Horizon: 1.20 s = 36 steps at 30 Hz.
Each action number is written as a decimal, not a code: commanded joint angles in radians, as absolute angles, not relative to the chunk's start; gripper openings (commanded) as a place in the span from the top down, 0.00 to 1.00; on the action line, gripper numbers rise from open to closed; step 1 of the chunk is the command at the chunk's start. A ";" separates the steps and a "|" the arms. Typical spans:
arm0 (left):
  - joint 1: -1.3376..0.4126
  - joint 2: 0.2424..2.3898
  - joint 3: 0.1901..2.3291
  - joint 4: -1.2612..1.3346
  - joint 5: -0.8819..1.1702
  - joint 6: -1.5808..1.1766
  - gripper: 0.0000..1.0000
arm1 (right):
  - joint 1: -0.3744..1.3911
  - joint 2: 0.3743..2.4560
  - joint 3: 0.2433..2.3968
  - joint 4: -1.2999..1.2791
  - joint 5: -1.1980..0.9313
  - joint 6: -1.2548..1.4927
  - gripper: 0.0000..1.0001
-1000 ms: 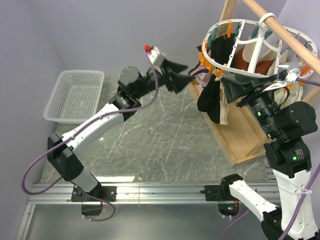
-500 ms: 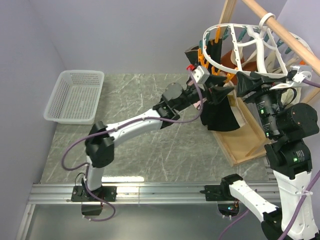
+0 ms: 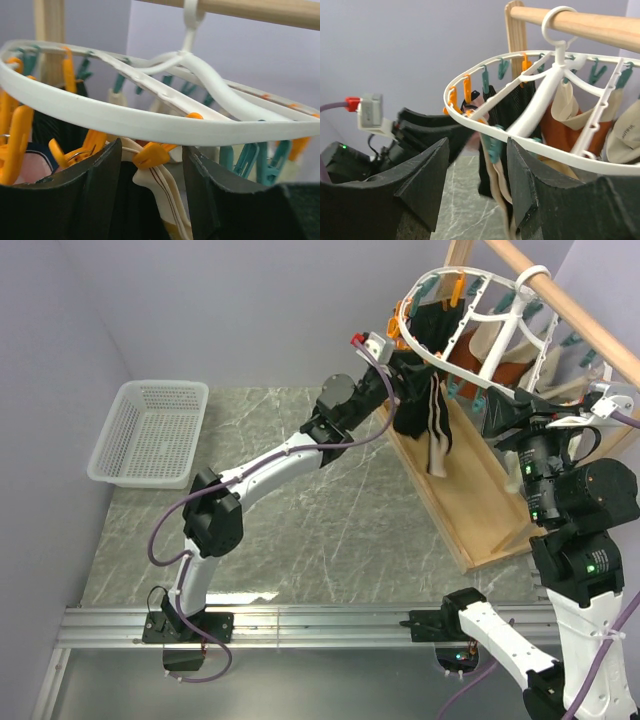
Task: Clip the underwear to the hanger
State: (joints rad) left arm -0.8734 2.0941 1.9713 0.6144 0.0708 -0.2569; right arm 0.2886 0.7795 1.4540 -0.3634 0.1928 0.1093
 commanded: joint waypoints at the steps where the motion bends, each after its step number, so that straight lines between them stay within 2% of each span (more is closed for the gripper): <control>1: -0.853 2.060 1.988 0.660 0.055 -0.261 0.43 | 0.290 0.779 1.444 -0.333 0.256 0.081 0.43; 13: -0.811 2.100 2.042 0.643 0.081 -0.256 0.42 | 0.287 0.818 1.399 -0.275 0.314 -0.084 0.44; 20: -0.793 2.128 2.075 0.635 0.094 -0.261 0.41 | 0.284 0.813 1.338 -0.273 0.360 -0.058 0.45; 29: -0.785 2.126 2.072 0.632 0.101 -0.265 0.40 | 0.244 0.865 1.287 -0.134 0.319 -0.110 0.46; 36: -0.776 2.111 2.043 0.635 0.115 -0.279 0.40 | 0.176 0.910 1.316 -0.133 0.244 -0.074 0.47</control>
State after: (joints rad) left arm -0.7845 2.1281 2.0357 0.6003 0.0933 -0.2573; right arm 0.2043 0.8967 1.2938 -0.1734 0.2859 -0.0868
